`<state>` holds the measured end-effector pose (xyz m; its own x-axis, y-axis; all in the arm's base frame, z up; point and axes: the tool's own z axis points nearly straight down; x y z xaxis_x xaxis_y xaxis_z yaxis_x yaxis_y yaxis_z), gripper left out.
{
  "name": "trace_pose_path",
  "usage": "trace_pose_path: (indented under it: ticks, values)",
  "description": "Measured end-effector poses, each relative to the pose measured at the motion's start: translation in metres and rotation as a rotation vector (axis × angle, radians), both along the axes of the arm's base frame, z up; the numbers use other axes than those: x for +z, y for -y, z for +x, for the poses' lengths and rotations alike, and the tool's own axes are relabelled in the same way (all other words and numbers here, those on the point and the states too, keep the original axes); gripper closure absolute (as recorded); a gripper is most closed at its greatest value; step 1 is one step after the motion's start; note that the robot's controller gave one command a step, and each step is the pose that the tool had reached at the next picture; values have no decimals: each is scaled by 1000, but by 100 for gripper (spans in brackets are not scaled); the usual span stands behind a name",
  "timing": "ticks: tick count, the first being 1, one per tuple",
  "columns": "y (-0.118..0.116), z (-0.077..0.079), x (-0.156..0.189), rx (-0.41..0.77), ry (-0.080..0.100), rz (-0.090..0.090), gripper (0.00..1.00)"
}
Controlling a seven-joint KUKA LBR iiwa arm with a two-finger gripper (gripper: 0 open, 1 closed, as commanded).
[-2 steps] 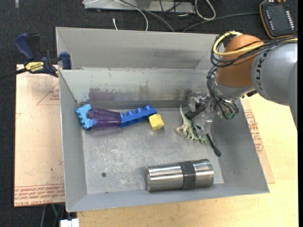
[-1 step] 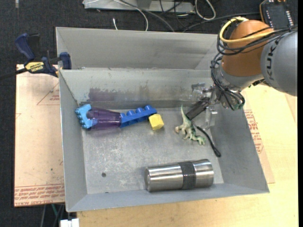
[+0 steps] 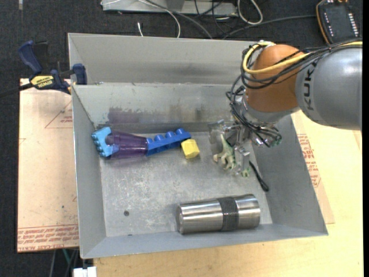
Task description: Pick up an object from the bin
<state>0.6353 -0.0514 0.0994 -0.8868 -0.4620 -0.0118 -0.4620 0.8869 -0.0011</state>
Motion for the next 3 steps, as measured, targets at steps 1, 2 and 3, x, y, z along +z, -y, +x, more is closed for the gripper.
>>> trace_pose_path:
  ticks: [1,2,3]
  values:
    - [98,22,-29,-146,11,0,0]
    - [90,14,-30,12,8,5,100]
    - [90,14,-30,12,8,5,100]
